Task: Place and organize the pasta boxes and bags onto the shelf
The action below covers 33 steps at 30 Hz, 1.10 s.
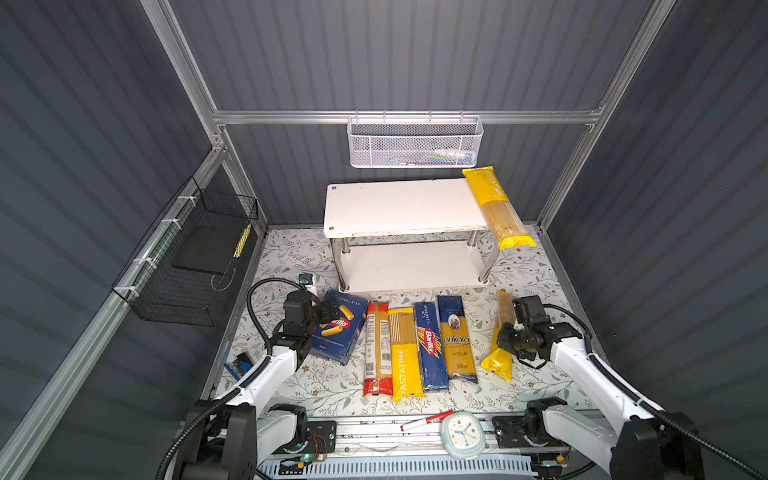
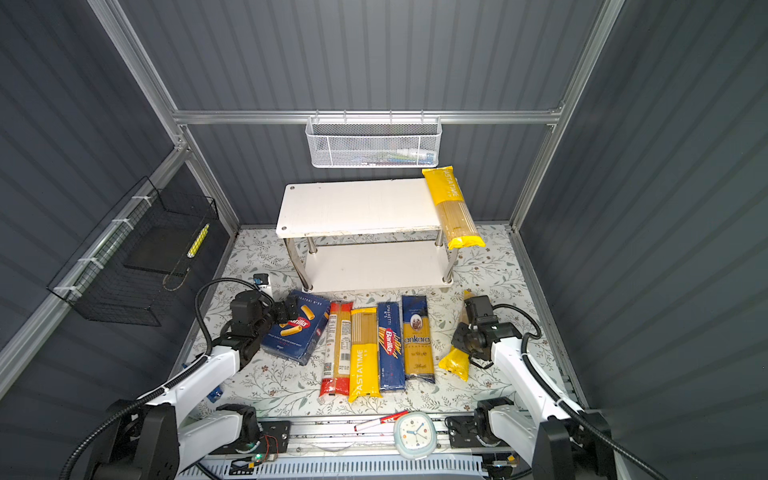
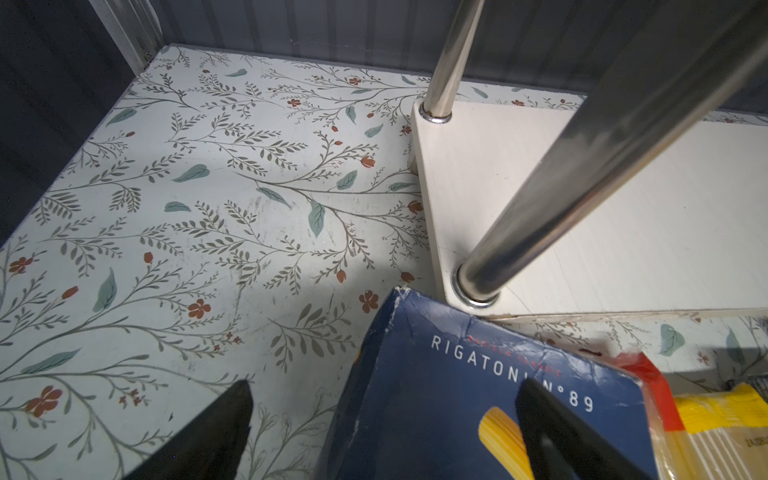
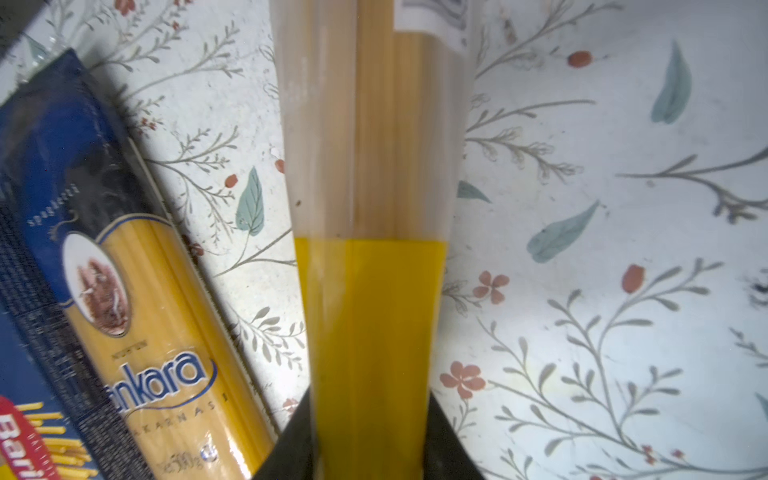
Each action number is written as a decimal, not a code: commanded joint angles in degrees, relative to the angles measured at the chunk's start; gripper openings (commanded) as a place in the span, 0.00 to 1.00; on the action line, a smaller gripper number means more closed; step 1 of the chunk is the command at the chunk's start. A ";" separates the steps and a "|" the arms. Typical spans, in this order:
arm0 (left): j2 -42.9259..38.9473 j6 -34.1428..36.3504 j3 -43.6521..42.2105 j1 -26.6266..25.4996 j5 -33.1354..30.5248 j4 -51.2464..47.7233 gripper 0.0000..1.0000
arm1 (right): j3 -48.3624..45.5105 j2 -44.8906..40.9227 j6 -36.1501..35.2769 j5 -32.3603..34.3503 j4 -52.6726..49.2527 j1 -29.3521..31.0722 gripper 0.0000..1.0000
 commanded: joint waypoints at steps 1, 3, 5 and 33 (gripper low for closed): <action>-0.99 0.52 -0.16 -0.30 -0.89 0.26 1.00 | 1.20 -3.43 -0.29 -0.17 -2.17 -0.05 0.05; -0.92 0.59 -0.10 -0.30 -0.85 0.26 1.00 | 1.55 -5.00 -0.23 -0.24 -2.75 -0.05 0.03; -0.68 0.56 0.06 -0.31 -0.85 0.17 1.00 | 2.10 -6.34 -0.29 0.03 -3.30 -0.07 0.02; -0.84 0.59 0.06 -0.31 -0.81 0.17 0.99 | 6.15 -0.10 0.24 3.38 -5.62 -0.32 0.99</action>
